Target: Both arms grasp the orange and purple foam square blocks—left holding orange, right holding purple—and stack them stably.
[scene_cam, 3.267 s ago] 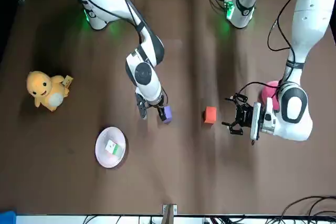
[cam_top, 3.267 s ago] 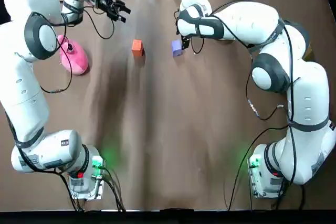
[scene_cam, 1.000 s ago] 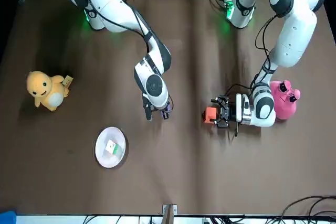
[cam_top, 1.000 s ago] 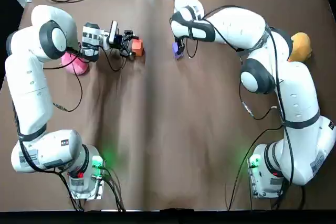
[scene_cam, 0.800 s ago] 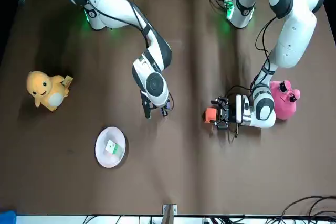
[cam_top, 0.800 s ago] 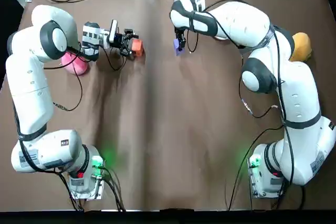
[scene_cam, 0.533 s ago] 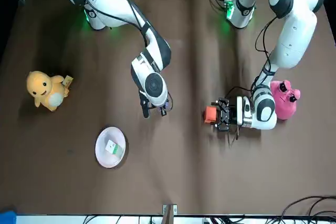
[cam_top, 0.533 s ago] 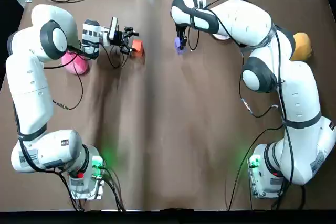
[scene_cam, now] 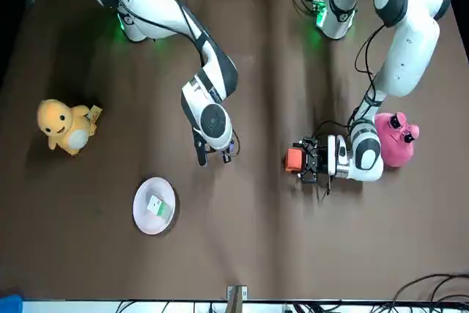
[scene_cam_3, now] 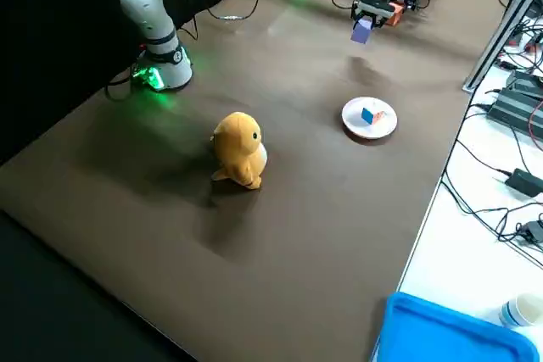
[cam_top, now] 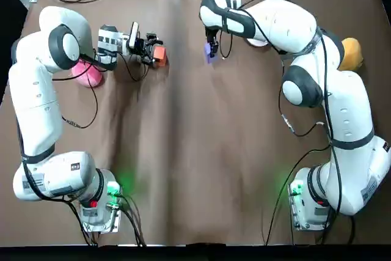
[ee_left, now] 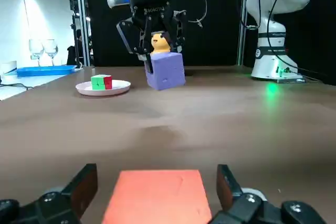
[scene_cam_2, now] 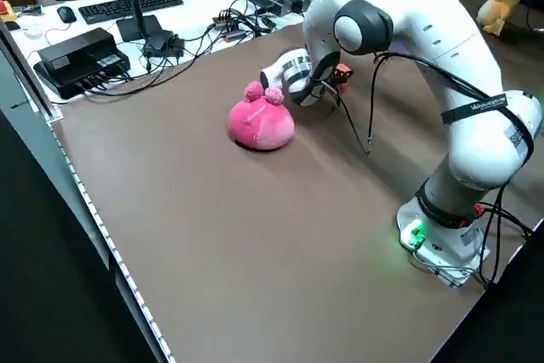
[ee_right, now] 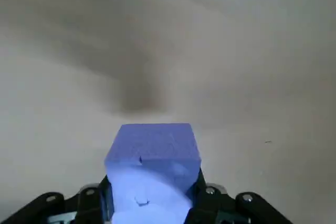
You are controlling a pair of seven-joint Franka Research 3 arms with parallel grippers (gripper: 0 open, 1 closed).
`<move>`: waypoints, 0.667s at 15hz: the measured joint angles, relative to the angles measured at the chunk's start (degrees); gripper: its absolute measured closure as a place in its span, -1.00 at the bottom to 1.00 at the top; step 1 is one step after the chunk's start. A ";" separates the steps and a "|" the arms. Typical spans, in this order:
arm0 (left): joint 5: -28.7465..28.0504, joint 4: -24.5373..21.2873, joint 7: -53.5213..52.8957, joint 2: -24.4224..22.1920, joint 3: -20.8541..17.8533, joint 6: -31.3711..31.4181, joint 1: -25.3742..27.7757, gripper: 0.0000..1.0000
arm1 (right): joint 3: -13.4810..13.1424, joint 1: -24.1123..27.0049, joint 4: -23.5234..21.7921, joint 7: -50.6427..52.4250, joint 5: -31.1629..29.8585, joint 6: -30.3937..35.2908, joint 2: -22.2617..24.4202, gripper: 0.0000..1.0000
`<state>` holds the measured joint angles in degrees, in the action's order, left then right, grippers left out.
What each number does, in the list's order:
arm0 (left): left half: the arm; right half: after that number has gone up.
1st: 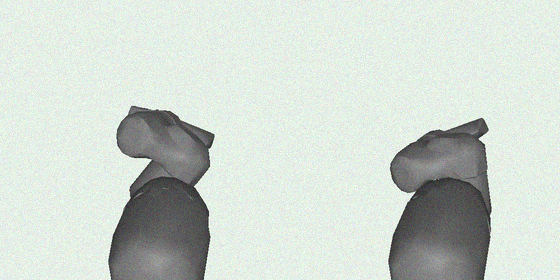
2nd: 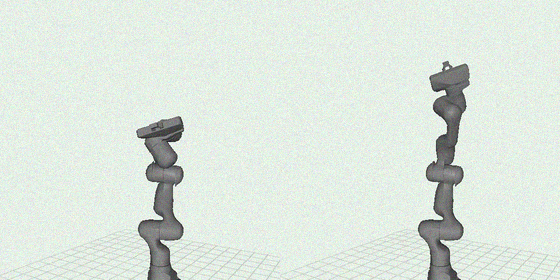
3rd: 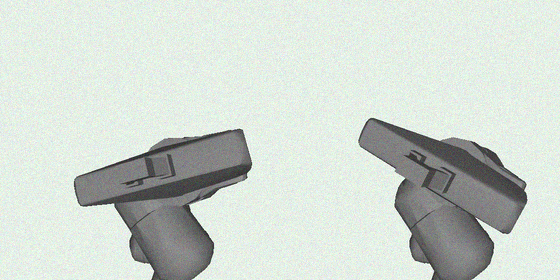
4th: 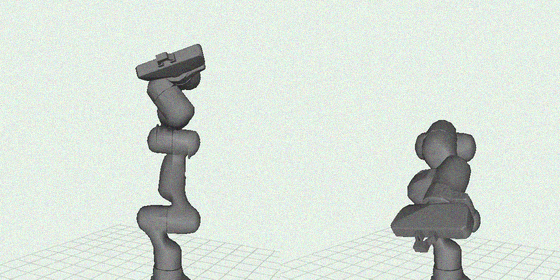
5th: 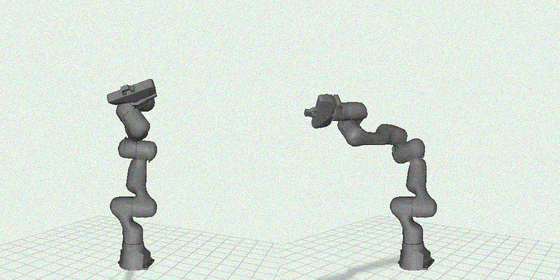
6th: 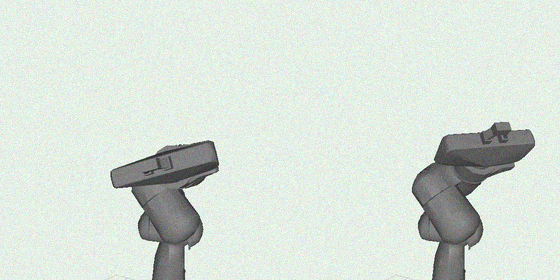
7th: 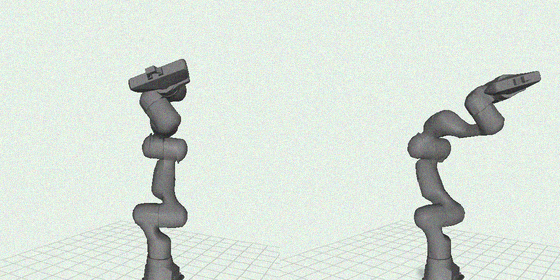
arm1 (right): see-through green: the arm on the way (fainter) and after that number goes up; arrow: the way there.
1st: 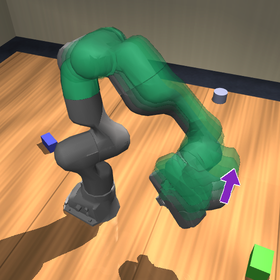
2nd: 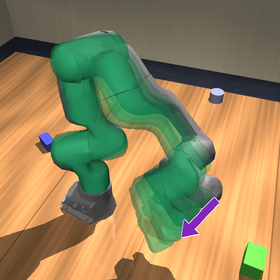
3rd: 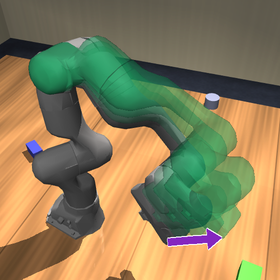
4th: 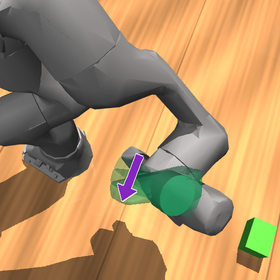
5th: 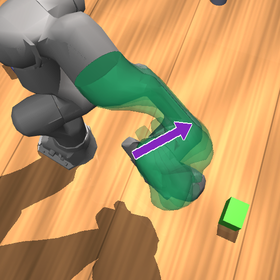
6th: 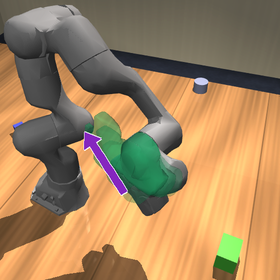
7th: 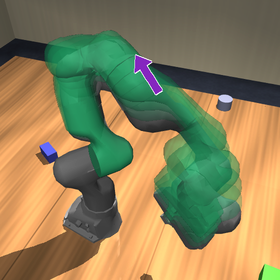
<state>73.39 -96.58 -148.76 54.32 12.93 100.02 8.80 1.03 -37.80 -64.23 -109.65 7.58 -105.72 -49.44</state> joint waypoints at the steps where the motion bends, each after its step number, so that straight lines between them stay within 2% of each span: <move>1: 0.00 0.01 -0.01 0.41 0.02 0.06 -0.02 -1.00 | 0.00 0.05 0.07 0.00 0.13 0.00 0.00 -0.11; 5: 0.00 0.47 -0.04 1.64 0.15 1.20 -0.15 -0.98 | 0.01 0.14 1.06 -0.20 1.98 0.00 0.03 -0.11; 6: 0.00 0.67 -0.05 1.89 0.16 1.41 -0.41 -0.86 | 0.01 0.14 1.60 -0.83 2.58 0.00 0.07 -0.11; 8: 0.00 1.25 -0.05 2.34 0.17 2.13 -0.95 -0.44 | 0.21 0.07 2.93 -2.99 2.88 -0.01 0.26 -0.11; 9: 0.01 1.47 -0.05 2.43 0.19 2.13 -1.06 -0.30 | 0.35 -0.05 3.64 -4.29 2.96 -0.01 0.43 -0.11; 10: 0.01 1.56 -0.05 2.47 0.19 2.15 -1.13 -0.30 | 0.46 -0.21 4.31 -5.69 3.08 -0.01 0.64 -0.11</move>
<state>73.40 -95.01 -148.81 56.80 13.12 102.17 7.67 1.49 -38.02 -59.92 -115.34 10.66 -105.73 -48.79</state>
